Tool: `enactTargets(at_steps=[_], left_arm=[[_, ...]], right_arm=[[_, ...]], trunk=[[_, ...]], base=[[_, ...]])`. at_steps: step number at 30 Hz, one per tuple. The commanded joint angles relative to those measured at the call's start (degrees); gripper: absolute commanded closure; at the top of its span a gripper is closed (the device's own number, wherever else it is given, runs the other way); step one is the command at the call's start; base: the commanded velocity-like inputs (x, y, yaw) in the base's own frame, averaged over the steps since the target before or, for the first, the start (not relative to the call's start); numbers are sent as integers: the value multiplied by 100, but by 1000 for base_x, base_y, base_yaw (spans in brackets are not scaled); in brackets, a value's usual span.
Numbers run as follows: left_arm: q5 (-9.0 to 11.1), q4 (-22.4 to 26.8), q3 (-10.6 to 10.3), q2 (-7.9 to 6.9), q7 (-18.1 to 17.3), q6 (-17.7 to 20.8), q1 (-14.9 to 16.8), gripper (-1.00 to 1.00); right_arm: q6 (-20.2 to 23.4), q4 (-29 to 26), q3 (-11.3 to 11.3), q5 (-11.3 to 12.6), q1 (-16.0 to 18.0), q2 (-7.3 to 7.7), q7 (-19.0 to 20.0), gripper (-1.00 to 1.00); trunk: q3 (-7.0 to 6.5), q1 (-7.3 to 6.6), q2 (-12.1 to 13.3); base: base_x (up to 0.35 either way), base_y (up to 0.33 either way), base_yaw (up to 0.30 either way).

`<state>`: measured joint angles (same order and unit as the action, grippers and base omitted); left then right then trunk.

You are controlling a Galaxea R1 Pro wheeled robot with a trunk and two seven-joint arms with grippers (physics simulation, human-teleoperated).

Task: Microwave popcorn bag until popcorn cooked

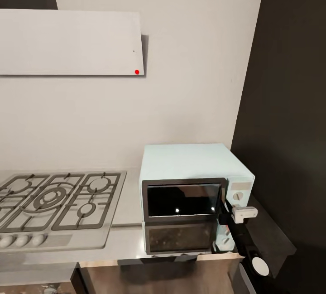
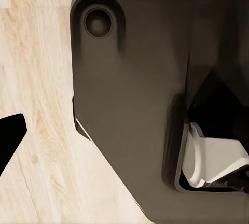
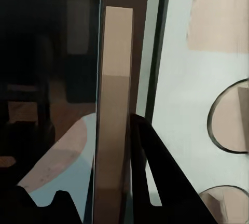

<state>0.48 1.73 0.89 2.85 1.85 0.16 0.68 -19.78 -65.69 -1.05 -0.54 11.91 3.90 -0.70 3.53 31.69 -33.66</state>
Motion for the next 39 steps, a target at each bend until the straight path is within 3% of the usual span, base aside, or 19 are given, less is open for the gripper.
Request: enactTargets(at_steps=[1,39], left_arm=[[5,3,8,0,17,2,3,-100],[5,10,16,58,17,-7,3,-100]], right_arm=[[-17,4,0,45,6,6,-18,100],[-26,4,0,46,6,6,-10,100]], trunk=[[11,2,-9],[11,2,-9]], base=[[0,0,0],[-78,0,0]])
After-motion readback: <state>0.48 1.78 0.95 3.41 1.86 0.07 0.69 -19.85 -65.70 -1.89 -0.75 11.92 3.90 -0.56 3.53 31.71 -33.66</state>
